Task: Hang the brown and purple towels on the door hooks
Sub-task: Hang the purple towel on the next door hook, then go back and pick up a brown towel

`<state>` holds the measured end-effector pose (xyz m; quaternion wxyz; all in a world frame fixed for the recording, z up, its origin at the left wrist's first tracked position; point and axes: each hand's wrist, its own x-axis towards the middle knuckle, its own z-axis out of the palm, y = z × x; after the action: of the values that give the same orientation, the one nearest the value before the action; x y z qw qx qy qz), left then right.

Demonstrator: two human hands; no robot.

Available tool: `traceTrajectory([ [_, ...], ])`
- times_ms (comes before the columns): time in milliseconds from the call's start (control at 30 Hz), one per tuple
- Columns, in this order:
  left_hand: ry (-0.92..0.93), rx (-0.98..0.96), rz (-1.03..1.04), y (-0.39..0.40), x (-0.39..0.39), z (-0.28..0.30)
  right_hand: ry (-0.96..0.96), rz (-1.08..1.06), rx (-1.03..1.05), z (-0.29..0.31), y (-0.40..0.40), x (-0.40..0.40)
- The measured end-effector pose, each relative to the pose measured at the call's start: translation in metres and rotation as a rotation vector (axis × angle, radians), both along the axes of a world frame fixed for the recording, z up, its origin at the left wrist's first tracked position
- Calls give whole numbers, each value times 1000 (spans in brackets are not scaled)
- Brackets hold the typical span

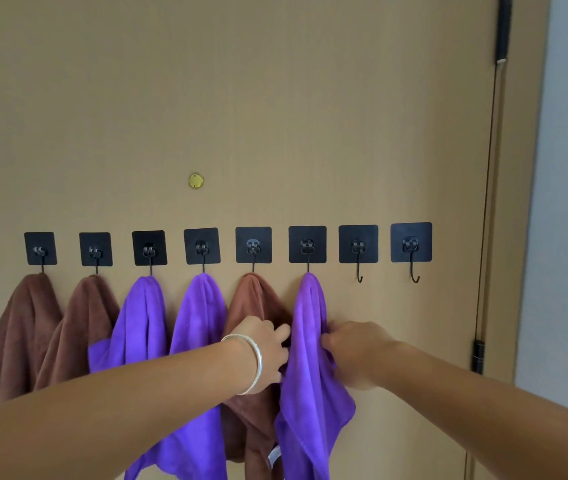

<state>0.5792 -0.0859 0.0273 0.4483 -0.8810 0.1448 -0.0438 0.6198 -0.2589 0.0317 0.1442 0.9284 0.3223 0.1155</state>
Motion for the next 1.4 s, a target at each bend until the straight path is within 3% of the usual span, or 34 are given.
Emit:
traceTrajectory([
  [133,39,-192,167,-4,-3,0,10,-17,25,-10,-5,1],
  [233,52,-242,165,-1,-10,21,-31,-54,79,-5,-9,2],
  [333,-150,-266,100,-7,-17,46,-167,-87,171,15,-11,1],
  [500,-559,-554,-17,-20,-10,73,-342,-80,468,50,-21,-4],
  [667,-671,-696,-226,-30,15,70,-480,-197,547,55,-48,3],
  [1067,-530,-790,-648,-103,53,81,-613,-628,350,58,-119,-46],
  [1400,-278,-967,-1126,-190,-7,70,-752,-962,211,49,-150,-192],
])
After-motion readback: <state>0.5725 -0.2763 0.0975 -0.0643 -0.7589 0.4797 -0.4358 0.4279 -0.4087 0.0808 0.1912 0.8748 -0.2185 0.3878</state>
